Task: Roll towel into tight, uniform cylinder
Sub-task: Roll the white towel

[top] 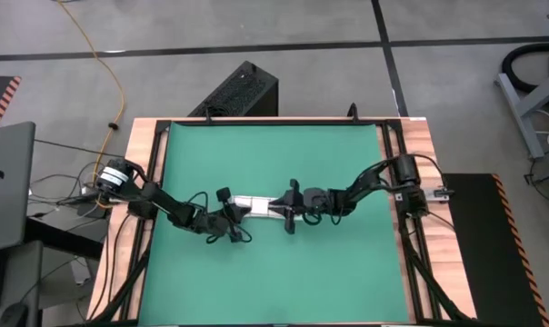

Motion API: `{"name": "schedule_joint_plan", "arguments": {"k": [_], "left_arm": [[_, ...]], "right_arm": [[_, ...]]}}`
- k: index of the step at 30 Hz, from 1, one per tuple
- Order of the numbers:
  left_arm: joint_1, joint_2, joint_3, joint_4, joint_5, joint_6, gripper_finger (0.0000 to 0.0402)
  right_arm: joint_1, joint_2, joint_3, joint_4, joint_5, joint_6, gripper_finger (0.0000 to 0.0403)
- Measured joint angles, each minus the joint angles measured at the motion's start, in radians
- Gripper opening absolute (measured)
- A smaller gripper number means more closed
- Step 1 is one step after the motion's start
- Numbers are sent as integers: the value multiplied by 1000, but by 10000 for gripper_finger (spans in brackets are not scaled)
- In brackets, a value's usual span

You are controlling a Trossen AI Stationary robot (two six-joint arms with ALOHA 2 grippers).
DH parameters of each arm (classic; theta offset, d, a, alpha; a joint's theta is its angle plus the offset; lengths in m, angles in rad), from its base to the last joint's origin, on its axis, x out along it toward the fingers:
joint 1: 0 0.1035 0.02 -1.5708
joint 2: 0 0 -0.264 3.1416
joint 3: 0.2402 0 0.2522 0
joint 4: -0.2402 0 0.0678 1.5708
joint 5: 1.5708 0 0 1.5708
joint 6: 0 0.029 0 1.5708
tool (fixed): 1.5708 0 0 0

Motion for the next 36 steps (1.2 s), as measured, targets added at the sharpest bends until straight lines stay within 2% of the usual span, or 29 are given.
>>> {"name": "schedule_joint_plan", "arguments": {"k": [9, 20, 25, 29, 31, 34, 36], "left_arm": [[-1, -1, 1, -8, -9, -22, 0], [-23, -10, 0, 27, -12, -38, 0], [-50, -108, -3, 84, 12, 30, 0], [-41, -213, -13, 142, 8, 157, 0], [4, -214, -54, 215, 49, 184, 0], [95, -202, -118, 336, 220, 188, 0], [151, -202, -148, 373, 297, 168, 0]], "right_arm": [[27, 35, -39, -27, 76, 82, 101], [24, 34, -72, -21, 80, 95, 101], [15, 35, -73, -26, 79, 95, 101], [15, 36, -74, -31, 80, 79, 101], [15, 36, -74, -31, 79, 77, 101], [15, 36, -74, -32, 79, 77, 101], [15, 36, -74, -32, 79, 76, 101]]}}
